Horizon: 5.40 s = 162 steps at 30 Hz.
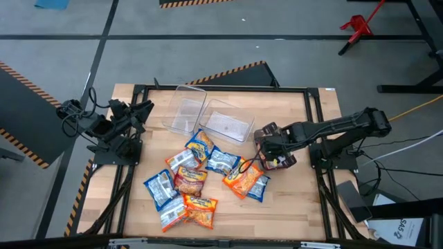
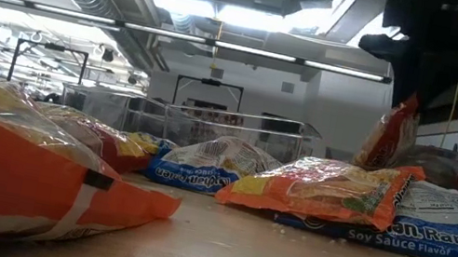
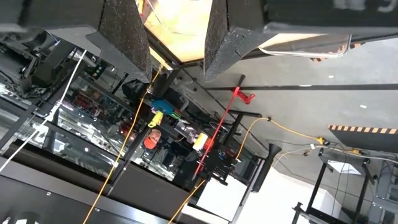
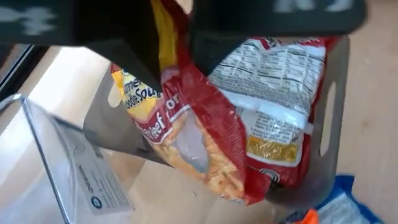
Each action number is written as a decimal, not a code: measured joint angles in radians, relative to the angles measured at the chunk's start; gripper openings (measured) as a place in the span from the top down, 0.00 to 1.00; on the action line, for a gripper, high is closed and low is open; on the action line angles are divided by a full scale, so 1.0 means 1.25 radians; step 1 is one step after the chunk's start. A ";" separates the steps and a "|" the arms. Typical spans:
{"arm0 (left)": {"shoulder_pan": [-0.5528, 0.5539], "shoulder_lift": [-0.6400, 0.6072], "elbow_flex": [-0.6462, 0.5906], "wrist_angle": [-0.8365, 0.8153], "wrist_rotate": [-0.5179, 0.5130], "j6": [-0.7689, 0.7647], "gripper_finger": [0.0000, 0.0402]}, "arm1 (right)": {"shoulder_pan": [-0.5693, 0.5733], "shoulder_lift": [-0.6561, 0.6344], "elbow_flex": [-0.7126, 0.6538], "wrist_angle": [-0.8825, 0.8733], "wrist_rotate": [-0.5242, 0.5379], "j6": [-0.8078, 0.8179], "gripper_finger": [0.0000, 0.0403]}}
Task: Sort Maruchan noodles
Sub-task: Put the red noodle pack into the black bin, then put the orange noodle pack into the right transparent bin
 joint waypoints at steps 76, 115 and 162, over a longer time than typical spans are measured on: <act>0.000 0.000 0.000 0.000 -0.008 0.001 0.65 | -0.233 -0.025 0.198 0.148 -0.273 0.553 0.35; 0.000 0.000 0.000 -0.016 0.066 0.001 0.65 | -0.052 0.289 -0.040 0.375 -0.414 0.666 0.35; 0.000 0.000 0.000 -0.034 0.067 0.001 0.65 | -0.190 0.211 0.310 0.271 -0.425 0.501 1.00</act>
